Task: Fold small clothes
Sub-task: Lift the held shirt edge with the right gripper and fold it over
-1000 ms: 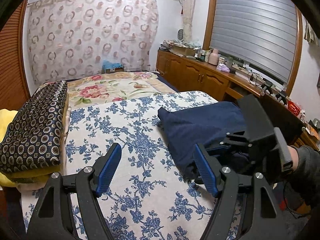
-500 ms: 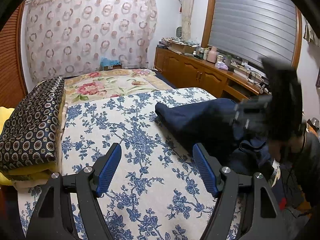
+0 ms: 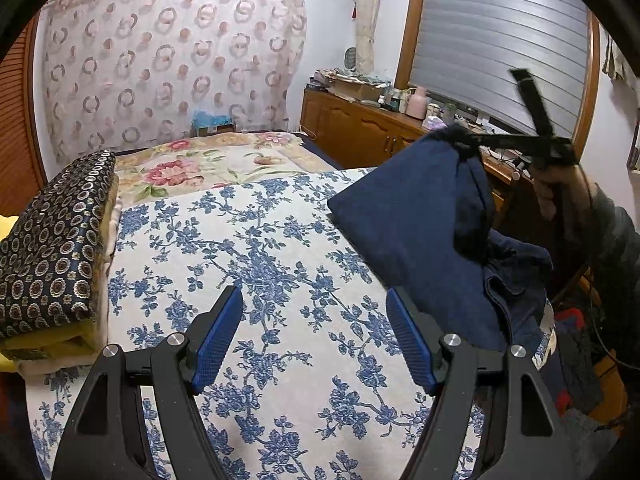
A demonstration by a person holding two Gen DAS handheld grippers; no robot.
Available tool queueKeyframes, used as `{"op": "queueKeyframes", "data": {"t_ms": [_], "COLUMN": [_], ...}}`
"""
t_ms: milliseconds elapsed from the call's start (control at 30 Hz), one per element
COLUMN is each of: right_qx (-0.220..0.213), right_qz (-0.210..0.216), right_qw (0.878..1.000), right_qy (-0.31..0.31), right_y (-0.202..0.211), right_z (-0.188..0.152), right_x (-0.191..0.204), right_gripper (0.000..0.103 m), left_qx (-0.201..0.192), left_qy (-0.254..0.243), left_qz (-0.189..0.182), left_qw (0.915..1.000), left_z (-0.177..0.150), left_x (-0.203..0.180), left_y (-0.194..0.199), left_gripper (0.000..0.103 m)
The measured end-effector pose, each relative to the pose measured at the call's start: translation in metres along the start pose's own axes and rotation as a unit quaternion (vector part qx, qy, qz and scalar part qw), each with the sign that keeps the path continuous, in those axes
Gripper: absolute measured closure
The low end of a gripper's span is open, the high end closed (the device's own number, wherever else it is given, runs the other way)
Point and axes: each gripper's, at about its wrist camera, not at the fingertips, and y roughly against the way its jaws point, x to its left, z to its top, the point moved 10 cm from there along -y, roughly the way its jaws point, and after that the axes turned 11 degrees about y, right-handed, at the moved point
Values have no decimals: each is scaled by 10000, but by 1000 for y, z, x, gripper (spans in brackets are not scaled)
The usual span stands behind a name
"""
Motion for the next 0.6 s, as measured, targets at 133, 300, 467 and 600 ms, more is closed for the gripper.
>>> {"op": "queueKeyframes", "data": {"t_ms": [133,300,467,600], "right_qx": [354,454,242,292], "right_qz": [-458,-407,-23,200], "right_qw": [9982,9980,9997,9992], "right_qy": [-141,-180,70,177], "right_y": [-21,-21,7,41], "right_z": [-21,-41,-61,-99], "right_x": [-13,-1,34,34], "right_gripper": [98,78,58,58], "left_qx": [56,127,213,296], "left_qy": [-68,-134,-222,-324], "left_qz": [-23,-62,-122,-170], "left_qw": [10000,9998,9995,9989], "left_z": [-3,-7,-13,-19], "left_x": [-7,-16,-27,-38], "left_y": [-4,-9,-15,-20], "left_gripper": [28,28,28,28]}}
